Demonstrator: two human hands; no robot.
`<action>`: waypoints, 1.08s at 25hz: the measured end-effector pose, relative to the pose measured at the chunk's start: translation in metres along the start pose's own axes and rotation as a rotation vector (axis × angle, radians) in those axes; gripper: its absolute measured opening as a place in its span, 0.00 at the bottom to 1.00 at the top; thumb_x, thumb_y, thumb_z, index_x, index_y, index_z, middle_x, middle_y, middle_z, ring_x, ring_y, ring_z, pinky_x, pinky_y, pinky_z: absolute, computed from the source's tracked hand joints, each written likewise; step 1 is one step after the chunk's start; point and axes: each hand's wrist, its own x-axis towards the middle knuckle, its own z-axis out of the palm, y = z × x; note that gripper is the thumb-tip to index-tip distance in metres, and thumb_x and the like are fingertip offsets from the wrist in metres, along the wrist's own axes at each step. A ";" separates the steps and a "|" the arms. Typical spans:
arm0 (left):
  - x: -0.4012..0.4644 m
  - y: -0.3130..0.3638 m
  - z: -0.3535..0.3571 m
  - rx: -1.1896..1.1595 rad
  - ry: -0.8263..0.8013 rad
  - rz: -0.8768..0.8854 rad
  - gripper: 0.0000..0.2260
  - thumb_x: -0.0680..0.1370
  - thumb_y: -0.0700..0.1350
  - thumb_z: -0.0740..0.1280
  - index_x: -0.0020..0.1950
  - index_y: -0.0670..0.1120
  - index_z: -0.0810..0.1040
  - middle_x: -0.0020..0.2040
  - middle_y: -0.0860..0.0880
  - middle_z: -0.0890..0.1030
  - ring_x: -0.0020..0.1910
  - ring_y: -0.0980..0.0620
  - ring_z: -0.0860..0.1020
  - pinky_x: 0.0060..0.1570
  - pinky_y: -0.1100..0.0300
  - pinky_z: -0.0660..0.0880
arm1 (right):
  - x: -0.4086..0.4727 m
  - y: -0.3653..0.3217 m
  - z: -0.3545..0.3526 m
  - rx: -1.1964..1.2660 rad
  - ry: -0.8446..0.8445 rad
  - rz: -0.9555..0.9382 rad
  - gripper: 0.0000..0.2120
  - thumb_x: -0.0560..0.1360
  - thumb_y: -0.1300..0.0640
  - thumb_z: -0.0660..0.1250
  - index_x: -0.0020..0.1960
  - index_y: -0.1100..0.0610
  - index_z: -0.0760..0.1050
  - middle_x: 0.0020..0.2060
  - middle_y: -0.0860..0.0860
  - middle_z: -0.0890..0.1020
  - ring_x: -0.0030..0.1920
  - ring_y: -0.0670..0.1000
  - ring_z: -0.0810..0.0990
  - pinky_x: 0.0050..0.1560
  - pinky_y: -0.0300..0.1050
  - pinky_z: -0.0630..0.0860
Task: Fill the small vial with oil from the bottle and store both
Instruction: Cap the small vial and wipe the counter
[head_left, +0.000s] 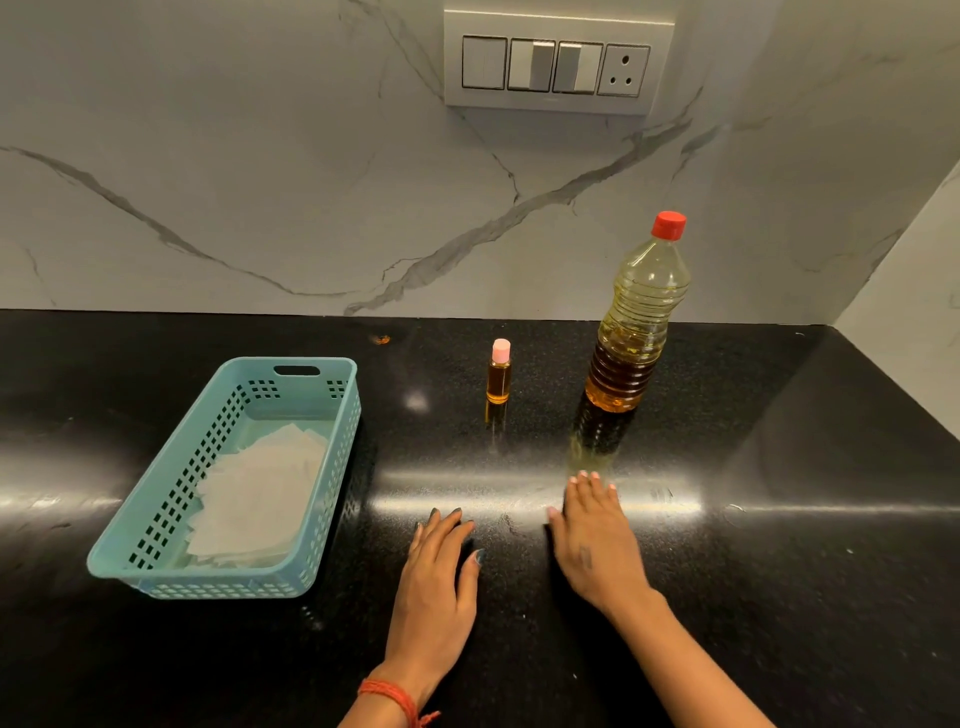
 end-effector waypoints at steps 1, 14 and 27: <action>0.000 0.000 0.000 0.002 -0.001 0.005 0.17 0.79 0.46 0.59 0.68 0.49 0.68 0.69 0.57 0.66 0.73 0.59 0.54 0.72 0.64 0.46 | 0.002 -0.015 0.002 -0.001 -0.005 -0.042 0.38 0.75 0.39 0.28 0.75 0.62 0.45 0.76 0.57 0.50 0.76 0.54 0.45 0.73 0.48 0.38; 0.001 0.000 0.000 -0.029 -0.009 -0.003 0.16 0.79 0.47 0.58 0.67 0.49 0.70 0.70 0.55 0.67 0.73 0.59 0.55 0.72 0.63 0.49 | -0.006 -0.007 0.006 -0.092 0.004 -0.078 0.44 0.67 0.42 0.20 0.74 0.62 0.45 0.75 0.55 0.49 0.76 0.55 0.46 0.74 0.48 0.39; 0.000 0.001 -0.002 -0.030 0.012 -0.018 0.15 0.79 0.46 0.59 0.66 0.50 0.70 0.70 0.54 0.68 0.71 0.61 0.55 0.71 0.64 0.49 | 0.006 0.037 -0.021 0.576 0.349 0.192 0.05 0.71 0.64 0.69 0.46 0.57 0.82 0.42 0.51 0.80 0.38 0.43 0.76 0.39 0.29 0.66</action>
